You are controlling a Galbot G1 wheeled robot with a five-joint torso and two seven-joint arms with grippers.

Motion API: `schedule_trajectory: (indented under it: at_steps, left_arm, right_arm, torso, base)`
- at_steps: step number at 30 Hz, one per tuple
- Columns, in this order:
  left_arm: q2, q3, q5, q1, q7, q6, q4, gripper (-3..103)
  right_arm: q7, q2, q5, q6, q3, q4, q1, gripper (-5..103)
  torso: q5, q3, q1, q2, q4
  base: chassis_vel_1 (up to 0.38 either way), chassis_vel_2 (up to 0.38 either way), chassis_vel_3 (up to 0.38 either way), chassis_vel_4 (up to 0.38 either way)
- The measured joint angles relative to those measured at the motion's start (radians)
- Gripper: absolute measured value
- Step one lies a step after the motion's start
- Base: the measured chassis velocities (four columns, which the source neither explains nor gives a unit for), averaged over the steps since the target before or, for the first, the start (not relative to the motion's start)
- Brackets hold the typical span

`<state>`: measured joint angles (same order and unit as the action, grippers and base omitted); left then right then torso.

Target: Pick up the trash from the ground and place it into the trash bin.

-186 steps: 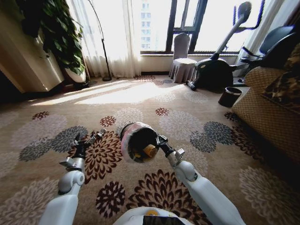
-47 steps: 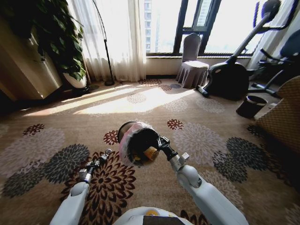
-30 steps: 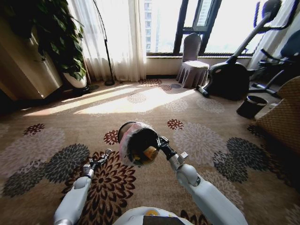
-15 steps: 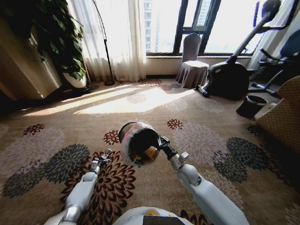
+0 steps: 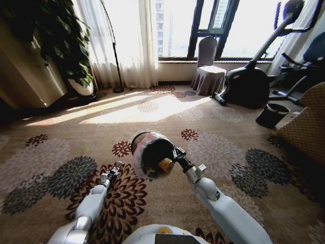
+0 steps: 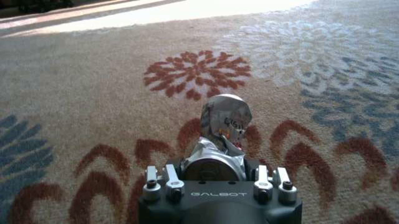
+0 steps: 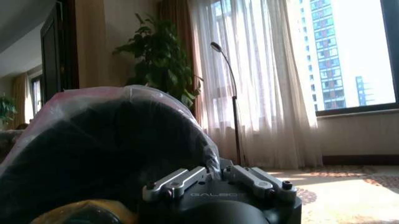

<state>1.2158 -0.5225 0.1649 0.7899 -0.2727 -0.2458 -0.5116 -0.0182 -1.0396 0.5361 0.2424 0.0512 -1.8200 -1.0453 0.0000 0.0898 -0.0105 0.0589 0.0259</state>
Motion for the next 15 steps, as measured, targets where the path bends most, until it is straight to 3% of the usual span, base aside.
schedule_trajectory:
  at_steps: [3,8,15]
  left_arm:
    - [-0.001,0.0,0.024,0.029,0.0,0.003,-0.039,55]
    - [-0.004,0.0,0.047,0.053,-0.001,0.005,-0.075,55]
    - [-0.013,-0.016,0.196,0.138,0.0,0.032,-0.208,55]
  right_arm:
    - [0.0,-0.001,0.0,0.001,0.0,0.002,0.0,0]
    - [0.0,-0.002,-0.001,0.002,0.0,0.002,-0.001,0]
    - [0.0,-0.009,-0.003,0.002,0.0,0.002,-0.002,0]
  torso:
    - [0.0,0.0,0.0,0.0,0.0]
    - [0.0,0.0,0.0,0.0,-0.0001]
    - [-0.0002,0.0,0.0,0.0,-0.0001]
  base:
    - [0.0,0.0,0.0,0.0]
    - [0.0,0.0,0.0,0.0]
    - [0.0,0.0,0.0,0.0]
